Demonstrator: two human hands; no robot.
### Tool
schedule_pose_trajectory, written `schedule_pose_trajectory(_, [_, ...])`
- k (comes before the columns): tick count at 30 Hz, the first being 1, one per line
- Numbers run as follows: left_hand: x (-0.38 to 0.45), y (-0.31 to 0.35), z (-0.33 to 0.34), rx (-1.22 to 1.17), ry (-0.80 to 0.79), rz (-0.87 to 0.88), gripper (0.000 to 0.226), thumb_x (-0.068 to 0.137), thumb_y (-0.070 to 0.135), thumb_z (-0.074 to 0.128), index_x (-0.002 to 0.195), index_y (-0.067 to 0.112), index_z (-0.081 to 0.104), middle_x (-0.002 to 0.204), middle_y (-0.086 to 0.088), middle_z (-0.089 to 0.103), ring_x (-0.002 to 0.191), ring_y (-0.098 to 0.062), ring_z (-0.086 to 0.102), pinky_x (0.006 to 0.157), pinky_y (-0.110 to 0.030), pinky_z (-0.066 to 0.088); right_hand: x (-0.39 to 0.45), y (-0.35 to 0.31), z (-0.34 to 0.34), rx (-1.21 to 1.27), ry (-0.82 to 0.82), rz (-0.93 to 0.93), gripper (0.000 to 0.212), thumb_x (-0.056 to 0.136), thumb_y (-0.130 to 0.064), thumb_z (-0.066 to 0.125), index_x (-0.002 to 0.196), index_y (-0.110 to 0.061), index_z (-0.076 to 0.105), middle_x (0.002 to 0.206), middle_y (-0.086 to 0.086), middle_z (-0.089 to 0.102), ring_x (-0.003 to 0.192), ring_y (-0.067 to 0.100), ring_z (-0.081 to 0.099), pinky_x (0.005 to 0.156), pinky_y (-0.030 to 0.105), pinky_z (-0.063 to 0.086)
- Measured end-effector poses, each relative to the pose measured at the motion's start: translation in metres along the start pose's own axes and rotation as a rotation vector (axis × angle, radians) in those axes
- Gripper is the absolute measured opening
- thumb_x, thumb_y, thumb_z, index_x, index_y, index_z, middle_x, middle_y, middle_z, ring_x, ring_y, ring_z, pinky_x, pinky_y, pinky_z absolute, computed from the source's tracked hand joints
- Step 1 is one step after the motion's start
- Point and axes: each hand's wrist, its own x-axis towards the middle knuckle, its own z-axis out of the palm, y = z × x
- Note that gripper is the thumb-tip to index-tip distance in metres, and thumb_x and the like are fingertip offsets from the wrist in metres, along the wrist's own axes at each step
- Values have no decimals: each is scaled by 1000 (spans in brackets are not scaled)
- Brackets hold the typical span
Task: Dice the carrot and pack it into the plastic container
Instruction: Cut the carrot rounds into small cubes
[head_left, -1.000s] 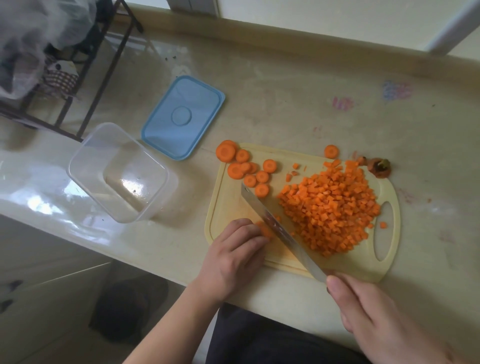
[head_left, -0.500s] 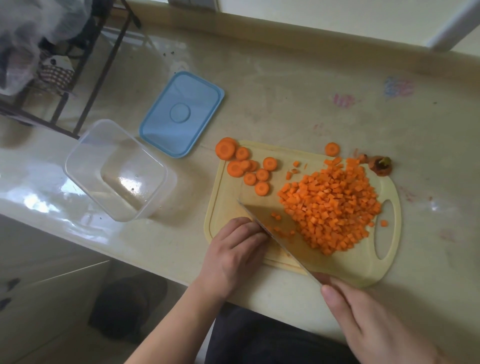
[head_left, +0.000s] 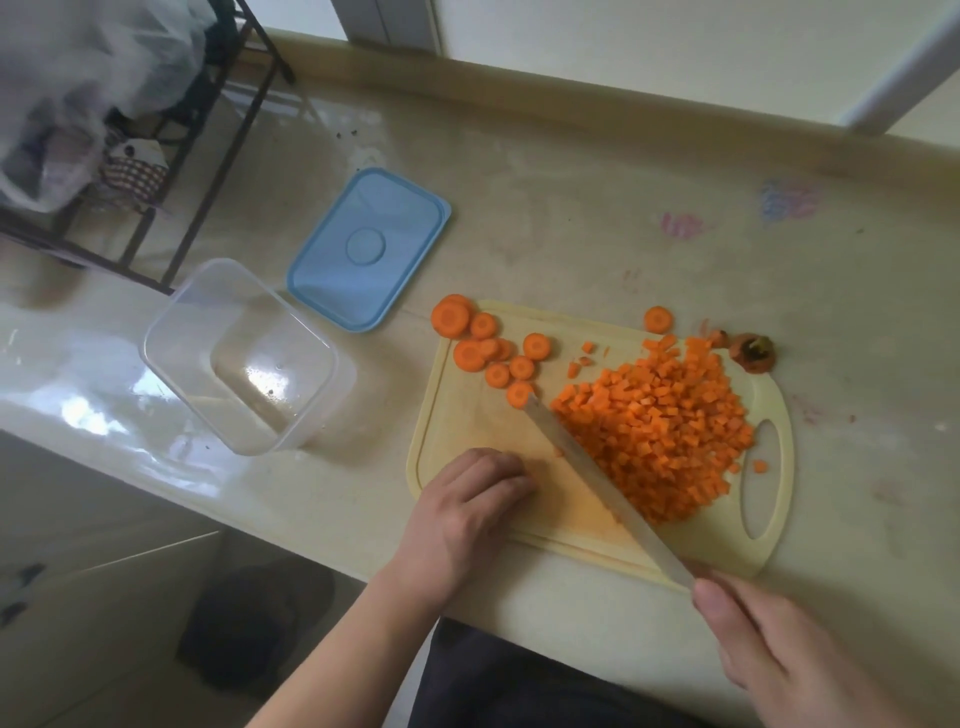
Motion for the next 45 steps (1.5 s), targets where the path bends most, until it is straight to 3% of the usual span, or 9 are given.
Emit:
schedule_pose_trajectory(3, [11, 0, 4, -35, -14, -5, 13, 97, 2, 63, 104, 2, 74, 109, -10, 68, 101, -25, 64, 88, -33, 53, -4, 3, -1, 43, 32, 18, 25, 88, -61, 31, 84, -70, 54, 52, -35, 52, 58, -13, 52, 58, 0, 33])
schedule_pose_trajectory(8, [45, 16, 18, -110, 39, -9, 21, 102, 7, 53, 102, 3, 73, 109, -7, 69, 99, -21, 64, 88, -26, 52, -10, -1, -3, 210, 30, 113, 34, 69, -73, 28, 58, -57, 55, 43, 0, 48, 40, 4, 47, 48, 14, 40])
schedule_pose_trajectory(14, [37, 7, 12, -149, 23, 7, 15, 97, -1, 62, 107, 9, 66, 119, -1, 58, 104, -23, 62, 89, -31, 53, -13, 3, -26, 133, 50, 108, 63, 61, -96, 24, 110, -69, 53, 51, -6, 58, 47, 3, 53, 51, 15, 44])
schedule_pose_trajectory(20, [50, 24, -24, -262, 515, -190, 14, 77, 5, 51, 89, 12, 52, 92, -4, 52, 85, -21, 52, 78, -31, 41, -12, 2, -44, -307, 316, -123, 48, 84, -79, 27, 131, -71, 25, 49, -6, 61, 39, 2, 53, 38, 23, 45])
schedule_pose_trajectory(24, [79, 27, -43, -150, 72, 2, 21, 85, 25, 64, 71, 12, 56, 71, 4, 51, 71, -21, 46, 69, -40, 41, -8, 9, -41, -402, 371, -261, 61, 87, -72, 36, 132, -34, 50, 68, 1, 72, 49, 22, 67, 44, 35, 55])
schedule_pose_trajectory(28, [93, 30, -28, 94, -210, 63, 35, 83, 42, 66, 64, 23, 44, 65, 8, 49, 67, -19, 42, 66, -38, 42, -5, 23, -45, -541, 378, -327, 58, 86, -66, 48, 125, -25, 59, 67, -2, 70, 47, 19, 64, 74, 22, 50])
schedule_pose_trajectory(32, [99, 31, -7, 89, -263, 46, 32, 88, 39, 62, 66, 18, 52, 66, 2, 55, 64, -24, 50, 59, -37, 47, -4, 25, -45, -645, 404, -397, 59, 80, -63, 55, 116, -18, 70, 61, -2, 67, 42, 18, 62, 48, 35, 56])
schedule_pose_trajectory(38, [109, 36, 9, 111, -234, -35, 37, 92, 48, 52, 73, 17, 60, 73, 0, 62, 67, -26, 59, 58, -31, 46, -3, 25, -44, -670, 396, -444, 58, 83, -62, 51, 109, -16, 74, 56, -2, 65, 36, 16, 57, 41, 31, 53])
schedule_pose_trajectory(45, [109, 29, -4, -44, -112, -78, 27, 96, 22, 51, 91, 6, 72, 86, -8, 67, 79, -30, 61, 69, -38, 51, -6, 23, -47, -633, 392, -450, 63, 90, -65, 38, 106, -17, 75, 46, -6, 58, 28, 10, 47, 37, 22, 48])
